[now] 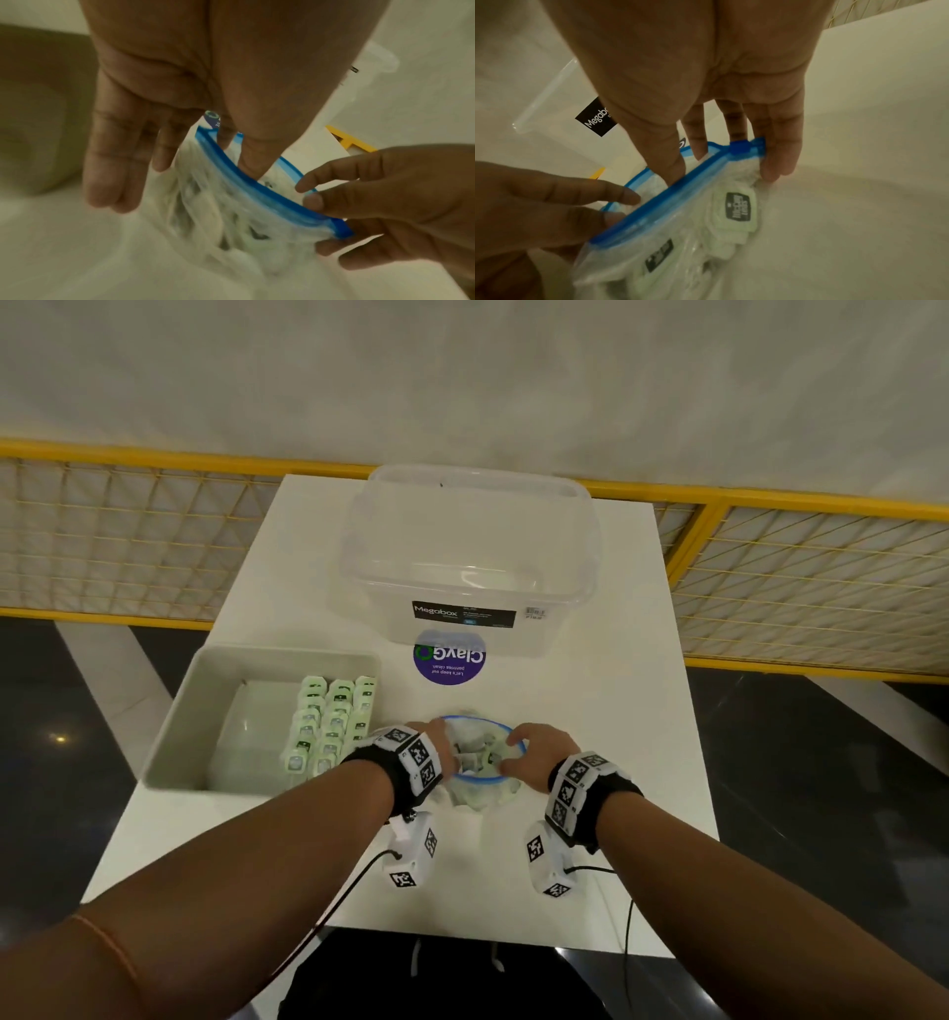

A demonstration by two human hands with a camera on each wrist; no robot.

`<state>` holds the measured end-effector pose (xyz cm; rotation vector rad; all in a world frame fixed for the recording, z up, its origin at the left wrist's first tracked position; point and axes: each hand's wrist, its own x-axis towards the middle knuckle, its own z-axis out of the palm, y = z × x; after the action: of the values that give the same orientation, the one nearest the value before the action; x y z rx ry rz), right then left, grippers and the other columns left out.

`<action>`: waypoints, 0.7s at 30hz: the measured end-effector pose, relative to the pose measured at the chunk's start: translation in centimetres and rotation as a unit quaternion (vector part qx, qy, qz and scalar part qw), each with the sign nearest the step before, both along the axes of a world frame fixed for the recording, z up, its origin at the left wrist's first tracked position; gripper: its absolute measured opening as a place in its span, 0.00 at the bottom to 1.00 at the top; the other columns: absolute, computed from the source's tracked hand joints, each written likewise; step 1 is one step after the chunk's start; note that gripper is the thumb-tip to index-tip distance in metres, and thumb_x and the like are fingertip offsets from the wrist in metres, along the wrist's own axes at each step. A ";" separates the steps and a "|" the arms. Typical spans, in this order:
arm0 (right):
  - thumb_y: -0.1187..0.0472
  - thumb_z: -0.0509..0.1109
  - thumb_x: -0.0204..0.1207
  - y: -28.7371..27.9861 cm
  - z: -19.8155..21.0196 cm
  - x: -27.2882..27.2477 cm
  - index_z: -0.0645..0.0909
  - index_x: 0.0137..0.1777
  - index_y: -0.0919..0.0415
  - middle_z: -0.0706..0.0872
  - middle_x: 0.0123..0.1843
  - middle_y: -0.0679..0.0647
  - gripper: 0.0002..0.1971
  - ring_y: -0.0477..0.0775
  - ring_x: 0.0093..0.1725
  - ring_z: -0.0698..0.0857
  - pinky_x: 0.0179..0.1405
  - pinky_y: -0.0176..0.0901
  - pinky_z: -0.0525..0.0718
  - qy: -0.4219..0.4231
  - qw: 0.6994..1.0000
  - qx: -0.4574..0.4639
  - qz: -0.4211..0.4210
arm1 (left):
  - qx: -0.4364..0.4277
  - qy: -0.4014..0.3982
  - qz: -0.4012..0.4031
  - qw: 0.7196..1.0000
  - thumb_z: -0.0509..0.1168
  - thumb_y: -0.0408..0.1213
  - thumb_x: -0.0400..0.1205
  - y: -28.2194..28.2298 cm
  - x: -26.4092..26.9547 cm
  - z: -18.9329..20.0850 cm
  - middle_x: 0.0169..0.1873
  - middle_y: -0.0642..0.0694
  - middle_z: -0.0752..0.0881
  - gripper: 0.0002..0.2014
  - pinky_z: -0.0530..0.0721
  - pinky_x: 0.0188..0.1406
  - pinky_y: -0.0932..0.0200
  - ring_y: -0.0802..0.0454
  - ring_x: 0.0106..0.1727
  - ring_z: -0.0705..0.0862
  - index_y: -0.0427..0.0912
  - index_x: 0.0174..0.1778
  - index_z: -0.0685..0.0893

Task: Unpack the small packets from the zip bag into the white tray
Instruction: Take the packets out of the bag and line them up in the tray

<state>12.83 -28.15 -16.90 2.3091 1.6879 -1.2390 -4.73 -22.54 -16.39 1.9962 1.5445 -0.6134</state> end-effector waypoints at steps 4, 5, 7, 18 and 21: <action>0.41 0.72 0.72 0.2 -0.3 -0.2 0.74 0.73 0.51 0.79 0.71 0.56 0.30 0.58 0.66 0.81 0.58 0.44 0.78 0.018 0.999 0.030 -0.029 | -0.043 -0.093 0.148 0.984 0.72 0.54 0.70 -0.3 0.6 -0.3 0.65 0.36 0.81 0.48 0.86 0.55 0.45 0.37 0.59 0.84 0.40 0.79 0.54; 0.41 0.74 0.70 0.4 -0.3 -0.3 0.73 0.73 0.51 0.78 0.70 0.57 0.32 0.59 0.64 0.82 0.55 0.45 0.79 0.026 0.998 0.037 -0.047 | -0.051 -0.120 0.179 0.975 0.74 0.46 0.70 -0.4 1.0 0.0 0.64 0.35 0.80 0.47 0.87 0.52 0.44 0.35 0.57 0.84 0.40 0.78 0.53; 0.44 0.77 0.67 0.6 -0.2 -0.3 0.70 0.73 0.51 0.77 0.67 0.59 0.35 0.60 0.58 0.84 0.48 0.45 0.81 0.051 0.994 0.058 -0.077 | -0.042 -0.169 0.203 0.963 0.73 0.33 0.72 -0.5 1.7 0.1 0.60 0.34 0.81 0.44 0.87 0.50 0.47 0.36 0.56 0.84 0.42 0.78 0.51; 0.61 0.79 0.67 -2.2 -2.3 1.8 0.65 0.77 0.58 0.66 0.69 0.60 0.39 0.62 0.63 0.78 0.65 0.41 0.77 0.039 0.994 0.099 0.011 | 0.027 -0.250 0.202 0.946 0.85 0.49 0.56 -3.2 1.0 -3.5 0.51 0.44 0.81 0.46 0.84 0.48 0.51 0.45 0.47 0.83 0.55 0.65 0.64; 0.57 0.80 0.65 -2.3 -2.8 2.1 0.66 0.76 0.53 0.69 0.67 0.59 0.39 0.63 0.64 0.76 0.67 0.51 0.78 0.010 0.995 0.101 0.022 | 0.046 -0.208 0.183 0.960 0.85 0.51 0.55 -3.3 1.1 -3.6 0.56 0.44 0.78 0.48 0.81 0.52 0.53 0.46 0.51 0.81 0.55 0.68 0.65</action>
<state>14.90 -30.41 -19.69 2.3575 1.9429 -1.1369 -3.64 -25.82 -20.00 1.6945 1.6297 0.0291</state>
